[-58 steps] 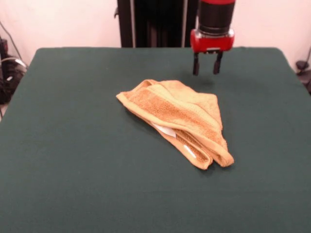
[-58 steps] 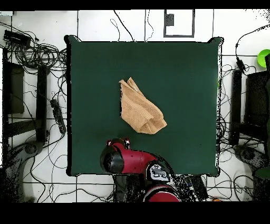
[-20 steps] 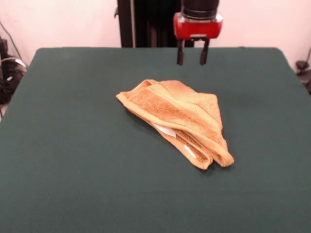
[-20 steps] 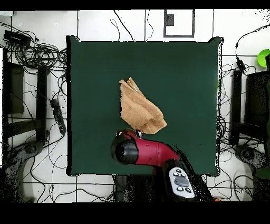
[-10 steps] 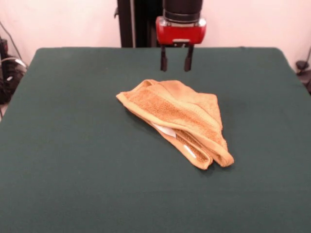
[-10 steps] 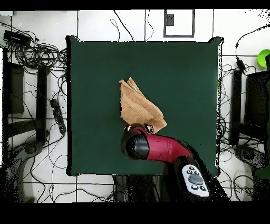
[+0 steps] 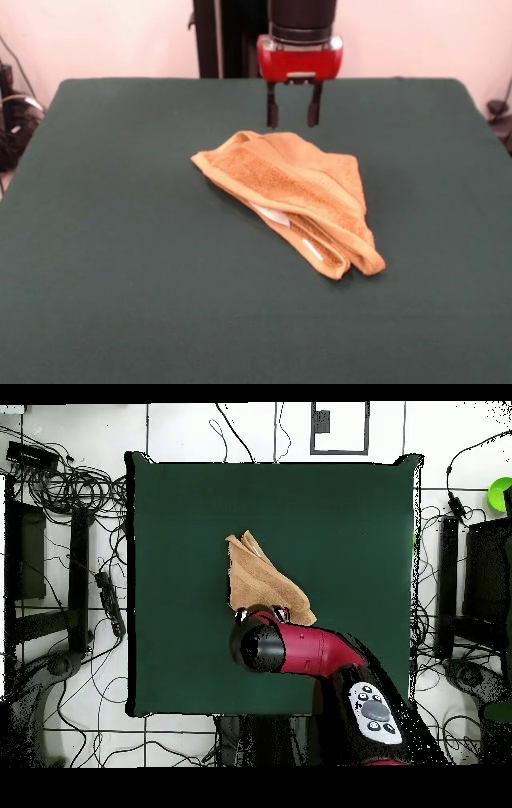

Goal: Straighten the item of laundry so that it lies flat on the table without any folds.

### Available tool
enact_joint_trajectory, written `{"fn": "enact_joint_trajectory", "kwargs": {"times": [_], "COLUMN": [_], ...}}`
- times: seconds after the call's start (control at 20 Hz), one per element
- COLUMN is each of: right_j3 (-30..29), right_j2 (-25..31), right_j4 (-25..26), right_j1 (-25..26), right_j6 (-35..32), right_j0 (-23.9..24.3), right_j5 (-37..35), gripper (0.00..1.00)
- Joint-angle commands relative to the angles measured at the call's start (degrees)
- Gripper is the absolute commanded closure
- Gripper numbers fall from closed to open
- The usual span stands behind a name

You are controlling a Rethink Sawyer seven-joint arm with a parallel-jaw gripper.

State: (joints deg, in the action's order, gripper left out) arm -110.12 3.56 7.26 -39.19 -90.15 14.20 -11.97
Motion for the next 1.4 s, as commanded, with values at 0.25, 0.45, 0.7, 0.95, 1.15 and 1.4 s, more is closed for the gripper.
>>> {"fn": "enact_joint_trajectory", "kwargs": {"times": [0.25,0.45,0.7,0.95,1.15,1.4], "right_j3": [7.22,7.76,8.18,8.69,9.2,9.46], "right_j2": [7.56,8.28,8.74,9.13,9.08,7.96], "right_j4": [0.72,1.29,2.6,4.0,5.66,8.65], "right_j1": [4.87,5.52,6.42,7.7,9.21,9.91], "right_j6": [-2.05,-1.4,-0.37,0.39,0.74,-0.22], "right_j0": [-2.15,-1.43,-0.48,0.42,1.12,0.95], "right_j5": [-7.84,-7.48,-6.4,-4.76,-3.59,-2.55], "gripper": [0.0,0.0,0.0,0.0,0.0,0.0]}}
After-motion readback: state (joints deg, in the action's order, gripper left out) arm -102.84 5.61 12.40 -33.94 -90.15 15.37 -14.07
